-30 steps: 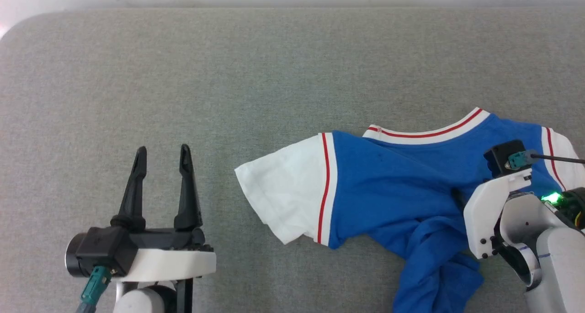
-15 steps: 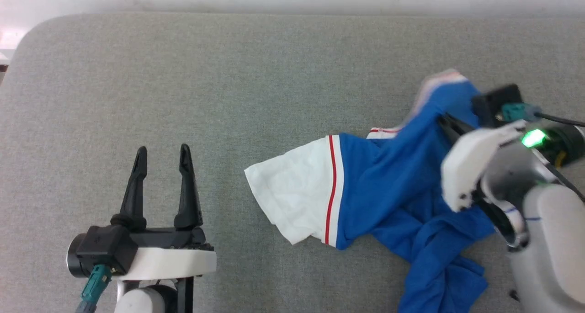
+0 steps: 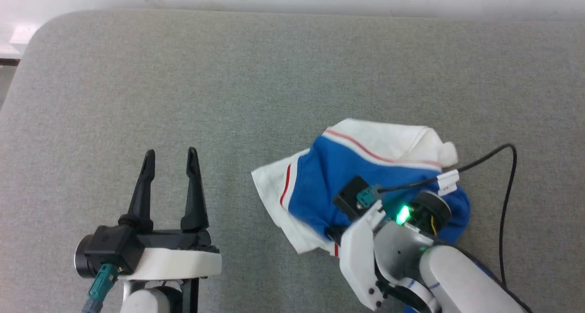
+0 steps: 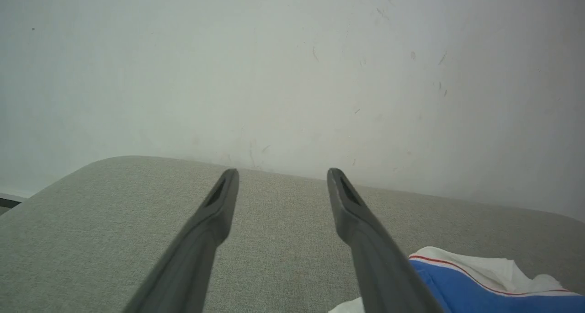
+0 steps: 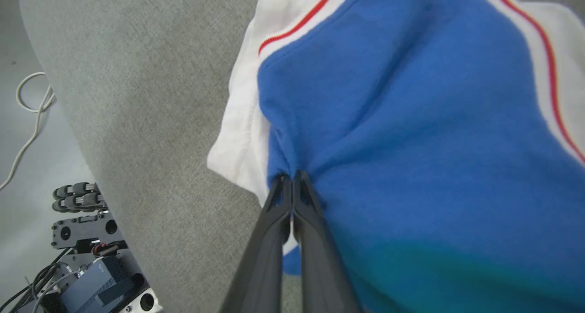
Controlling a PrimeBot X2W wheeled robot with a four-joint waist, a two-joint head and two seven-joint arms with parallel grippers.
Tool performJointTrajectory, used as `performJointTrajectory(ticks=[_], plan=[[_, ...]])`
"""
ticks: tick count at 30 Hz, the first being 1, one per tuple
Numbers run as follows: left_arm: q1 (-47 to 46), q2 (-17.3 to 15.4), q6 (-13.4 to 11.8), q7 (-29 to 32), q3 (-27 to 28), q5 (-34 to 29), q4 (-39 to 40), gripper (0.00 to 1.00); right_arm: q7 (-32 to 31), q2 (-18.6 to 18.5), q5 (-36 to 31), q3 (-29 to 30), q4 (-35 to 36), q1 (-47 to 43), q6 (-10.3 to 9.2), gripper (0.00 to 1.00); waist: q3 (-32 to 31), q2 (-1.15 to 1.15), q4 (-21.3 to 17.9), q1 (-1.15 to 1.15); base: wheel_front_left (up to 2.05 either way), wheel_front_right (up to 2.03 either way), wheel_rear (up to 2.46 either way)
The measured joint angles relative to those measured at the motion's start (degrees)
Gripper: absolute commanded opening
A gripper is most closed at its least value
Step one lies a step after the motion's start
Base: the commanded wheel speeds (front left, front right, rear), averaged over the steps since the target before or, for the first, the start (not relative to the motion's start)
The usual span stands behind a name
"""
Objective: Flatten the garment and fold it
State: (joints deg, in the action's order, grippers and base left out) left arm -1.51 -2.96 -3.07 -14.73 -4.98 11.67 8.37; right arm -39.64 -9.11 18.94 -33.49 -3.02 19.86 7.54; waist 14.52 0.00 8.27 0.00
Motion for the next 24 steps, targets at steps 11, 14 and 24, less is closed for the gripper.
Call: performJointTrajectory(ticks=[11, 14, 24], plan=[[0.0, 0.0, 0.0, 0.0, -0.3, 0.9, -0.3, 1.00, 10.2, -1.7, -0.9, 11.7, 7.0, 1.1, 0.00, 1.00, -0.7, 0.00, 0.1, 0.00, 0.00, 0.00, 0.00], [0.0, 0.0, 0.0, 0.0, -0.6, 0.9, -0.4, 1.00, 12.2, -4.9, -4.9, 14.3, 6.5, 2.0, 0.00, 1.00, -0.7, 0.00, 0.3, 0.00, 0.00, 0.00, 0.00], [0.0, 0.0, 0.0, 0.0, -0.8, 0.9, -0.3, 1.00, 15.0, -9.9, -7.5, 12.8, -3.7, 2.1, 0.00, 1.00, 1.0, 0.00, 1.6, 0.00, 0.00, 0.00, 0.00]])
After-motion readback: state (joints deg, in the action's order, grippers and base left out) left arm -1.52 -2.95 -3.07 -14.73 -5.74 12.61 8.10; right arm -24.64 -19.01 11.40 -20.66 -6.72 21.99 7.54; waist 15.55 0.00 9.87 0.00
